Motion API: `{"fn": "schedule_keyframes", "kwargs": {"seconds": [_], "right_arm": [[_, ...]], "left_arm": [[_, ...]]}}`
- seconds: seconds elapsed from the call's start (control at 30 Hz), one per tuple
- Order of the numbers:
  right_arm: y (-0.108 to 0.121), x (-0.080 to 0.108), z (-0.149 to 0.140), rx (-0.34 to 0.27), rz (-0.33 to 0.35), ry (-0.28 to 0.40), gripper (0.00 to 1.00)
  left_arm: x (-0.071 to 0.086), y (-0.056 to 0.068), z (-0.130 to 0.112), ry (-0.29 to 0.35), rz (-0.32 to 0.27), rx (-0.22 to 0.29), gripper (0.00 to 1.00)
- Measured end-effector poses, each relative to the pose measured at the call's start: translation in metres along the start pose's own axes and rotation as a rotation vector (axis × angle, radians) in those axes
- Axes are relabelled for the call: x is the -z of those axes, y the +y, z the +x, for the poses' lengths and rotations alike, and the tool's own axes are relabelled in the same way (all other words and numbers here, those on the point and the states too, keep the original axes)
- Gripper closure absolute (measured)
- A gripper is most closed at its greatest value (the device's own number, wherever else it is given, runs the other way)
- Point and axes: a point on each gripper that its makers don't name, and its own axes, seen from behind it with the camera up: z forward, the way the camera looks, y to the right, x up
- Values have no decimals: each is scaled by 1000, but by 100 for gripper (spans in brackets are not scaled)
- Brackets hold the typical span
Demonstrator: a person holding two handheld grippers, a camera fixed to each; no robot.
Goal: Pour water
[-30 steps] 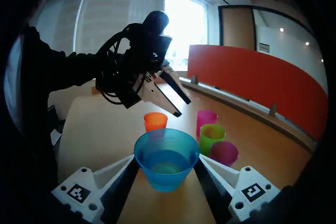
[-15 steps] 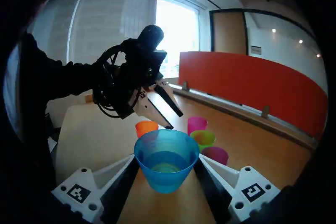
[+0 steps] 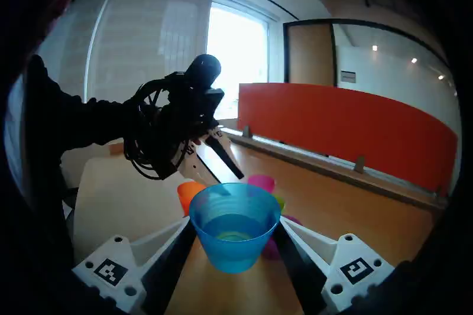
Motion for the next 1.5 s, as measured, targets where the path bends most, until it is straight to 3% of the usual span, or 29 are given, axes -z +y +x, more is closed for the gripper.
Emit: {"fn": "schedule_keyframes", "kwargs": {"seconds": [0.6,1.5], "right_arm": [[13,10,2,-12,-39,18,12],[24,20,-4,-21,-64,11,12]], "left_arm": [[-20,4,1,-82,-29,-36,14],[-45,6,6,-164,-54,-48,14]]}}
